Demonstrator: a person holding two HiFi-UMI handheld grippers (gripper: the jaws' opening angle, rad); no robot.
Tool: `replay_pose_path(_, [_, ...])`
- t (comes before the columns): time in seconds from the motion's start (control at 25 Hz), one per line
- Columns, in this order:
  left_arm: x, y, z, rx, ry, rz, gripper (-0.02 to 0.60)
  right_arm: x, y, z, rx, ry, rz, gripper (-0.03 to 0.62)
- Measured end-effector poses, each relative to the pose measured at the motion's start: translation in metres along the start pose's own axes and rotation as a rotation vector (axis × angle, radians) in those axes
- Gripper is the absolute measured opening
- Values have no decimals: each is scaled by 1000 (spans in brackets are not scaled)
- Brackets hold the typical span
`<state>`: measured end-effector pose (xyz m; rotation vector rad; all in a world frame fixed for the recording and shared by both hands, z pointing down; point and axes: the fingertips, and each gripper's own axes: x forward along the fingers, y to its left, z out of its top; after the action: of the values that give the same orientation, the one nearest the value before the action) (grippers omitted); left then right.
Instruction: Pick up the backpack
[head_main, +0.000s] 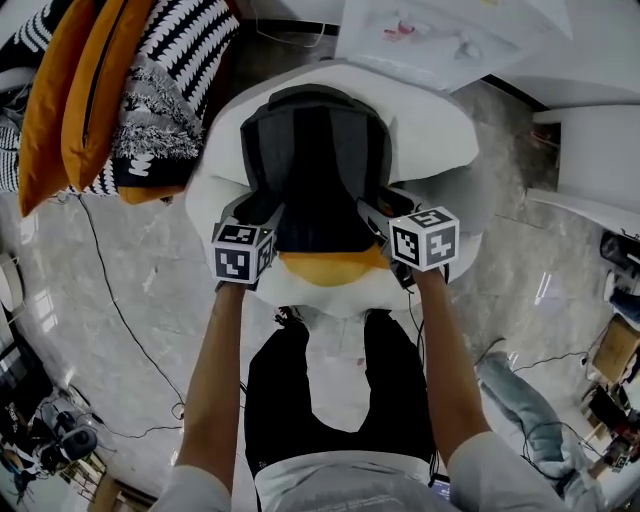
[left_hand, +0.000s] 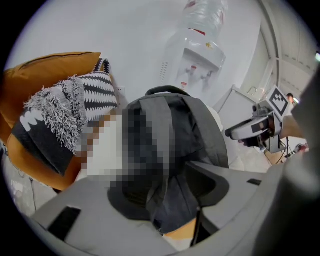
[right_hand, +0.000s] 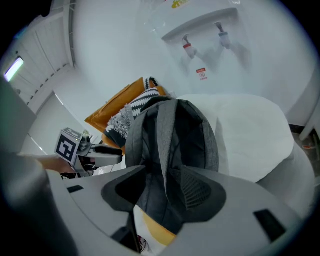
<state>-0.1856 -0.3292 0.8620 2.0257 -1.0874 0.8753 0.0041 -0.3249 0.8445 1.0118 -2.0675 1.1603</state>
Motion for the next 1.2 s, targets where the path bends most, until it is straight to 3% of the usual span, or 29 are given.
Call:
replay_pose_path(0.64, [36,7,-4,8,-12,8,239,44,-7,0,-18,0,36,215])
replay_pose_path(1.2, [61,7,-2,-5,-34,-10,241,70,-5,0,46,-32,70,215])
